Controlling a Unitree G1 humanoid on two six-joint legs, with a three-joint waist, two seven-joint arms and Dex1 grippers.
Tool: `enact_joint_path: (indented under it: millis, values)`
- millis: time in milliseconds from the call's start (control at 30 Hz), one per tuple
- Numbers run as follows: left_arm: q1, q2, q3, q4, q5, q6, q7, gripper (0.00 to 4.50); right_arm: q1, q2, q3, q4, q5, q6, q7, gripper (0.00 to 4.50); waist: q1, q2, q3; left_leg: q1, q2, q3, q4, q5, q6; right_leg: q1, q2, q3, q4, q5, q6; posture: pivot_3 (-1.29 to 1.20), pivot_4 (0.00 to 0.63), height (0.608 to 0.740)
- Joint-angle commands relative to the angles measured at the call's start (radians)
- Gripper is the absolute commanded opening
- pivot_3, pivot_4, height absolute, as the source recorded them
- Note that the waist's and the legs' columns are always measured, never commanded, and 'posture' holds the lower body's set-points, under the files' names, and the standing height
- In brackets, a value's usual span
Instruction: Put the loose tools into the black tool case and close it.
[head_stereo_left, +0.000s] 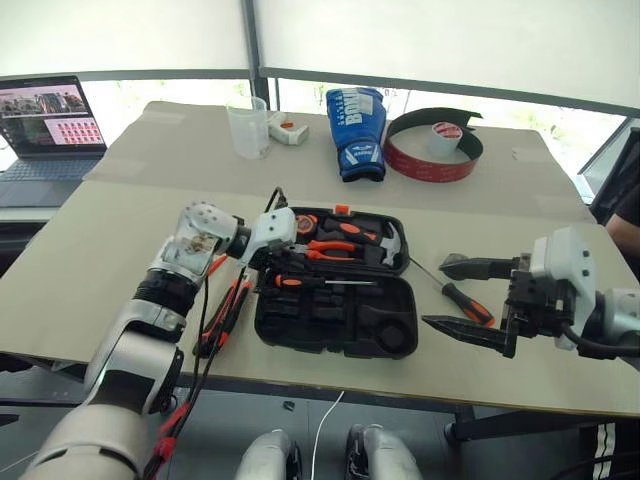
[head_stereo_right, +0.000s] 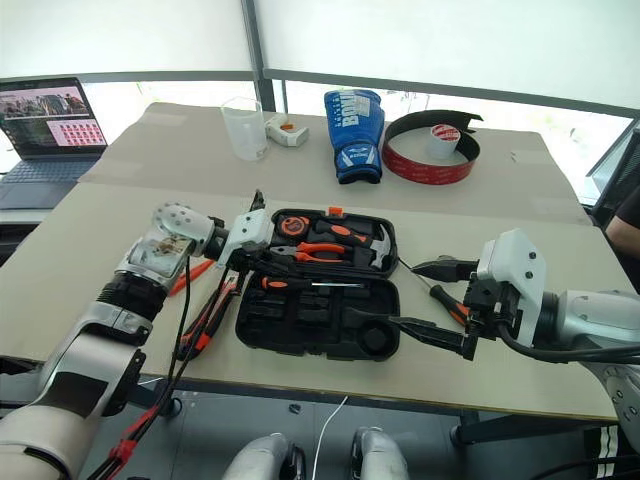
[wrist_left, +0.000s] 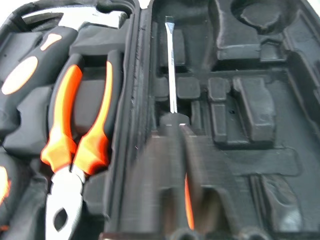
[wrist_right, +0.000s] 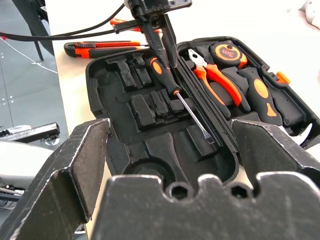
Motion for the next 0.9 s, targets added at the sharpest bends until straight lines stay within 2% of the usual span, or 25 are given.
enact_joint_path:
  millis: [33, 200, 333, 433, 500, 633, 800, 900]
  values:
    - [-0.021, -0.022, -0.028, 0.032, 0.054, -0.042, 0.034, 0.02, -0.007, 0.009, -0.023, -0.013, 0.006, -0.013, -0.016, 4.5, 0.0, 0.0, 0.0, 0.0, 0.0, 0.0, 0.0, 0.0, 0.0, 0.0, 0.0, 0.0, 0.0, 0.0, 0.0, 0.0, 0.15, 0.727]
    - [0.006, -0.024, -0.083, 0.049, 0.127, -0.12, 0.033, 0.02, 0.008, 0.022, -0.029, -0.012, -0.001, -0.014, -0.031, 4.5, 0.001, 0.0, 0.0, 0.001, 0.0, 0.0, 0.0, 0.0, 0.0, 0.001, 0.0, 0.0, 0.0, 0.0, 0.0, 0.0, 0.15, 0.727]
    - [-0.01, -0.037, -0.098, 0.116, 0.184, -0.17, 0.113, 0.02, 0.044, 0.043, -0.031, -0.011, -0.027, -0.023, -0.05, 4.5, 0.003, 0.0, -0.002, 0.002, 0.0, 0.0, 0.0, 0.0, 0.0, 0.002, -0.001, 0.0, 0.0, 0.0, 0.0, 0.0, 0.15, 0.727]
    - [-0.023, -0.039, -0.074, 0.124, 0.16, -0.161, 0.11, 0.02, 0.083, 0.056, -0.037, -0.006, -0.059, -0.033, -0.064, 4.5, 0.003, 0.0, -0.003, 0.003, 0.0, 0.0, 0.0, -0.001, 0.001, 0.003, -0.002, 0.001, 0.0, 0.001, 0.001, 0.0, 0.15, 0.727]
    - [-0.033, -0.034, -0.011, 0.073, 0.066, -0.057, 0.053, 0.02, 0.127, 0.066, -0.049, 0.021, -0.113, -0.047, -0.082, 4.5, 0.002, 0.0, -0.003, 0.003, 0.0, 0.0, 0.0, -0.001, 0.002, 0.003, -0.002, 0.001, 0.0, 0.001, 0.002, 0.0, 0.15, 0.727]
    - [-0.017, 0.02, 0.105, -0.122, -0.133, 0.214, -0.074, 1.01, 0.183, 0.093, -0.076, 0.098, -0.175, -0.044, -0.126, 4.5, -0.005, 0.0, -0.003, -0.002, 0.0, 0.0, 0.002, -0.001, 0.002, -0.001, 0.0, 0.001, 0.001, 0.001, 0.002, 0.0, 0.15, 0.727]
    - [0.044, 0.116, 0.186, -0.474, -0.374, 0.616, -0.129, 2.72, 0.178, 0.116, -0.016, 0.254, -0.277, -0.086, -0.151, 4.5, -0.023, 0.0, -0.003, 0.0, 0.0, 0.001, 0.002, 0.0, 0.001, -0.001, 0.001, 0.001, 0.002, 0.001, 0.002, 0.0, 0.15, 0.727]
    - [0.079, 0.142, 0.197, -0.624, -0.455, 0.723, -0.115, 3.79, 0.13, 0.13, 0.055, 0.362, -0.333, -0.126, -0.147, 4.5, -0.026, 0.0, -0.003, 0.004, 0.0, 0.001, 0.002, 0.0, 0.001, 0.003, 0.0, 0.003, 0.002, 0.0, 0.004, 0.0, 0.15, 0.727]
